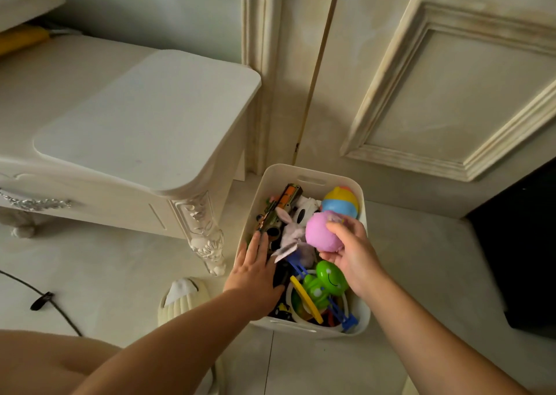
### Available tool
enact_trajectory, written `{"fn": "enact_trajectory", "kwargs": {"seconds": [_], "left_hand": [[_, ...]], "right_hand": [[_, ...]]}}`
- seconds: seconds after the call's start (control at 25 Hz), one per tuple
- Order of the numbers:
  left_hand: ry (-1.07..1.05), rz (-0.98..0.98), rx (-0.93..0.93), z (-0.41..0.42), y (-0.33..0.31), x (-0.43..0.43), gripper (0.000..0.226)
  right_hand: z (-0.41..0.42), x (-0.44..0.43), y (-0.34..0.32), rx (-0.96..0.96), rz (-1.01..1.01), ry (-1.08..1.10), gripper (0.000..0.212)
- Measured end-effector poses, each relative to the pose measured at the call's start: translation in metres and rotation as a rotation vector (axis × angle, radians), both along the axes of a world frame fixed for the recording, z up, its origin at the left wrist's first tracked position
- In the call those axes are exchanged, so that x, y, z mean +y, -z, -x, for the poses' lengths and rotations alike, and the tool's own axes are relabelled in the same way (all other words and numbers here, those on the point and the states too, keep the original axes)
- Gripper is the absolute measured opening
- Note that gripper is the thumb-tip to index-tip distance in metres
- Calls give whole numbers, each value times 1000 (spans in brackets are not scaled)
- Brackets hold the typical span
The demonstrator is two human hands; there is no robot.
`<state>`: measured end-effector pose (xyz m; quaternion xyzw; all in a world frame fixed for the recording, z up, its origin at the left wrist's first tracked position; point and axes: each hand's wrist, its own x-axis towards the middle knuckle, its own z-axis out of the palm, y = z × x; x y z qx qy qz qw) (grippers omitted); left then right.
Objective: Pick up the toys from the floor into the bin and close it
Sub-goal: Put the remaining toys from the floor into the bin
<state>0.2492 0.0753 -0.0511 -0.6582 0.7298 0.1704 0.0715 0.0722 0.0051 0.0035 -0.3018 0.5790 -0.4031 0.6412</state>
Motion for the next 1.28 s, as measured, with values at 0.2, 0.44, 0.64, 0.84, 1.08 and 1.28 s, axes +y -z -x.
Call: {"fn": "enact_trajectory", "kwargs": {"seconds": [0.2, 0.44, 0.64, 0.84, 1.08, 1.28], "left_hand": [[-137, 155, 134, 13, -17, -20, 51], [44, 150, 101, 12, 3, -30, 68], [-59, 174, 55, 12, 11, -34, 61], [-56, 195, 24, 16, 5, -36, 50], [33, 365, 169, 39, -3, -20, 55], [163, 88, 104, 49, 3, -8, 71]], "right_hand": [[8, -18, -7, 110, 126, 126, 30], [18, -28, 20, 742, 207, -218, 35], [8, -17, 36, 770, 176, -596, 47], [18, -14, 15, 995, 21, -656, 36], [31, -15, -10, 1434, -45, -830, 30], [28, -2, 0, 1366, 205, -842, 37]]}}
